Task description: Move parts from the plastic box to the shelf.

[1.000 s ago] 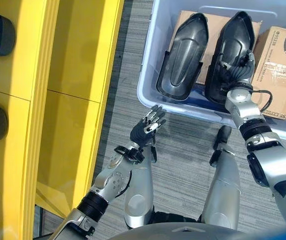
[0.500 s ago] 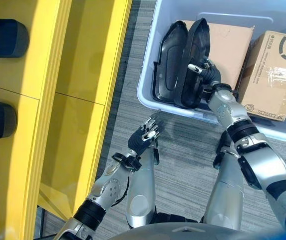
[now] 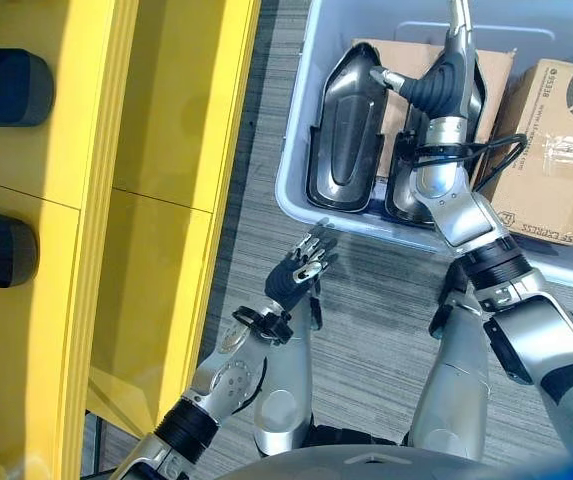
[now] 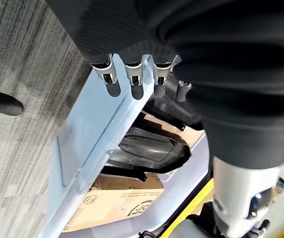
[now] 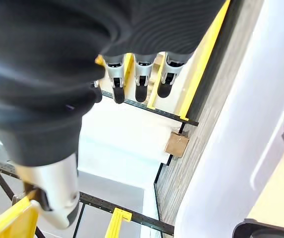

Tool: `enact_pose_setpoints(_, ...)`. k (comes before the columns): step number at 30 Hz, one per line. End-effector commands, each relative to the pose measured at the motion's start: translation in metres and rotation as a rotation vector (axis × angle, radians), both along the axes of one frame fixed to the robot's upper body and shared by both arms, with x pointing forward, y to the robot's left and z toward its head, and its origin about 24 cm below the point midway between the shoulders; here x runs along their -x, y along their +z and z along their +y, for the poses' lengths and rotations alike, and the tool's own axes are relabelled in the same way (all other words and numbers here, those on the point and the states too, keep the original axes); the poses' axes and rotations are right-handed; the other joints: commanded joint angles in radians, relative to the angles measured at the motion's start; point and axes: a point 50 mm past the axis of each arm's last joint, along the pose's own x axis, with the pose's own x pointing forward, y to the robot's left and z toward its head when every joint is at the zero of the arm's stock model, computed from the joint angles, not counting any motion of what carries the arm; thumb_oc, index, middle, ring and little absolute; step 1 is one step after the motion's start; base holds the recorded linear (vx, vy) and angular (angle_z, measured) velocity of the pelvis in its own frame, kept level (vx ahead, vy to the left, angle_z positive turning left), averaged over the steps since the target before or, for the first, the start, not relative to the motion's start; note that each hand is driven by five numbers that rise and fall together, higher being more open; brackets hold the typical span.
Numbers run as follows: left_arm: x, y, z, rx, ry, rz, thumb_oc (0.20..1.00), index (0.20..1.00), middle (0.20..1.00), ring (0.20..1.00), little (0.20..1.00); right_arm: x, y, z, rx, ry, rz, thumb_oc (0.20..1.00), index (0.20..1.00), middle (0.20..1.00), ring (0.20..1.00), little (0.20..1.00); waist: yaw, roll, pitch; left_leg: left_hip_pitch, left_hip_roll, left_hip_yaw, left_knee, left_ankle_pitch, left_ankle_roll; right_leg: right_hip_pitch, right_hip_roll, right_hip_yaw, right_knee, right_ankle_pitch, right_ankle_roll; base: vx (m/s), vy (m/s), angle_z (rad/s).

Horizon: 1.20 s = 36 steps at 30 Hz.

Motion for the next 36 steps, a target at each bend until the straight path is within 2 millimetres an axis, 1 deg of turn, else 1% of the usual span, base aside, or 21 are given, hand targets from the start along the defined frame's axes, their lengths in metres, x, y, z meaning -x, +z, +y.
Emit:
enact_pose_setpoints(1,0.01,0.012,-0.01,0.075,-0.056,-0.073,1.0,1.0,1.0,1.0,1.0,0.014,0.031,0.013,0.064,0.097,-0.127,1.0,1.0,1.0,1.0,1.0,0.003,0.056,0.015,-0.016,-0.042,0.037,-0.022,0.055,0.056,0.038,0.03,-0.079,0.087,-0.071,-0.049,0.0,0.0,0.0)
enact_pose_setpoints(4,0.01,0.012,-0.009,0.076,-0.062,-0.078,1.0,1.0,1.0,1.0,1.0,0.016,0.033,0.02,0.085,0.112,-0.136,1.0,1.0,1.0,1.0,1.0,0.003,0.057,0.015,-0.005,-0.041,0.043,-0.026,0.054,0.056,0.047,0.028,-0.079,0.08,-0.069,-0.048,0.0,0.0,0.0)
enact_pose_setpoints(7,0.011,0.011,-0.008,0.076,-0.061,-0.078,1.0,1.0,1.0,1.0,1.0,0.014,0.03,0.016,0.012,0.097,-0.093,1.0,1.0,1.0,1.0,1.0,0.0,0.057,0.015,0.003,-0.041,0.044,-0.029,0.053,0.056,0.052,0.028,-0.077,0.077,-0.068,-0.047,0.0,0.004,-0.01)
enact_pose_setpoints(9,0.011,0.011,-0.007,0.08,-0.052,-0.079,1.0,1.0,1.0,1.0,1.0,0.009,0.017,0.006,-0.081,0.033,-0.044,1.0,1.0,1.0,1.0,1.0,-0.008,0.054,0.015,0.018,-0.041,0.051,-0.041,0.05,0.057,0.064,0.029,-0.075,0.063,-0.065,-0.044,0.0,0.016,-0.06)
enact_pose_setpoints(11,0.012,0.012,-0.009,0.084,-0.049,-0.078,1.0,1.0,1.0,1.0,1.0,0.007,0.007,-0.001,-0.129,0.003,-0.008,1.0,1.0,1.0,1.0,1.0,-0.013,0.052,0.015,0.021,-0.039,0.054,-0.042,0.049,0.058,0.065,0.029,-0.072,0.058,-0.062,-0.043,0.0,0.009,-0.04)
enact_pose_setpoints(12,0.012,0.012,-0.009,0.085,-0.048,-0.077,1.0,1.0,1.0,1.0,1.0,0.006,0.006,-0.001,-0.131,0.002,-0.005,1.0,1.0,1.0,1.0,1.0,-0.014,0.052,0.015,0.021,-0.039,0.054,-0.042,0.049,0.058,0.065,0.029,-0.071,0.058,-0.062,-0.043,0.0,0.009,-0.03)
enact_pose_setpoints(14,0.011,0.012,-0.01,0.086,-0.042,-0.076,1.0,1.0,1.0,1.0,1.0,0.004,-0.002,-0.007,-0.175,-0.01,0.032,1.0,1.0,1.0,1.0,1.0,-0.019,0.051,0.015,0.021,-0.038,0.057,-0.045,0.048,0.059,0.065,0.029,-0.069,0.052,-0.06,-0.042,0.0,0.005,-0.02)
enact_pose_setpoints(15,0.011,0.012,-0.01,0.087,-0.039,-0.076,1.0,1.0,1.0,1.0,1.0,0.002,-0.008,-0.009,-0.208,-0.009,0.061,1.0,1.0,1.0,1.0,1.0,-0.023,0.049,0.015,0.021,-0.038,0.059,-0.047,0.048,0.059,0.065,0.03,-0.068,0.05,-0.059,-0.042,-0.02,0.013,-0.03)
enact_pose_setpoints(16,0.01,0.013,-0.011,0.087,-0.035,-0.081,1.0,1.0,1.0,1.0,1.0,-0.002,-0.021,-0.016,-0.292,-0.006,0.145,1.0,1.0,1.0,1.0,1.0,-0.029,0.046,0.015,0.02,-0.036,0.063,-0.053,0.05,0.059,0.064,0.032,-0.066,0.041,-0.055,-0.041,0.0,0.0,0.0)
enact_pose_setpoints(19,0.008,0.014,-0.012,0.086,-0.027,-0.085,1.0,1.0,1.0,1.0,1.0,-0.006,-0.034,-0.022,-0.376,-0.016,0.186,1.0,1.0,1.0,1.0,1.0,-0.03,0.042,0.015,0.016,-0.035,0.065,-0.052,0.051,0.059,0.061,0.033,-0.067,0.04,-0.052,-0.041,-0.02,-0.005,-0.04)
enact_pose_setpoints(26,0.006,0.018,-0.013,0.079,-0.025,-0.088,1.0,1.0,1.0,1.0,1.0,-0.011,-0.047,-0.035,-0.431,-0.057,0.224,1.0,1.0,1.0,1.0,1.0,-0.029,0.036,0.015,0.013,-0.035,0.061,-0.053,0.049,0.06,0.064,0.034,-0.073,0.039,-0.054,-0.04,-0.01,-0.009,-0.01)
enact_pose_setpoints(29,0.004,0.019,-0.013,0.068,-0.024,-0.097,1.0,1.0,1.0,1.0,1.0,-0.015,-0.058,-0.04,-0.461,-0.094,0.3,1.0,1.0,1.0,1.0,1.0,-0.028,0.033,0.015,0.01,-0.036,0.058,-0.052,0.047,0.061,0.063,0.037,-0.075,0.04,-0.055,-0.041,0.0,0.0,0.0)
enact_pose_setpoints(34,0.002,0.022,-0.013,0.072,-0.013,-0.097,1.0,1.0,1.0,1.0,1.0,-0.019,-0.075,-0.048,-0.487,-0.159,0.362,1.0,1.0,1.0,1.0,1.0,-0.024,0.031,0.015,0.005,-0.035,0.056,-0.05,0.048,0.061,0.061,0.037,-0.08,0.049,-0.061,-0.043,0.0,0.0,0.0)
enact_pose_setpoints(36,0.001,0.022,-0.014,0.066,-0.014,-0.098,1.0,1.0,1.0,1.0,1.0,-0.02,-0.078,-0.049,-0.499,-0.184,0.363,1.0,1.0,1.0,1.0,1.0,-0.023,0.031,0.015,0.001,-0.032,0.056,-0.05,0.05,0.061,0.056,0.038,-0.082,0.055,-0.062,-0.044,0.0,0.0,0.0)
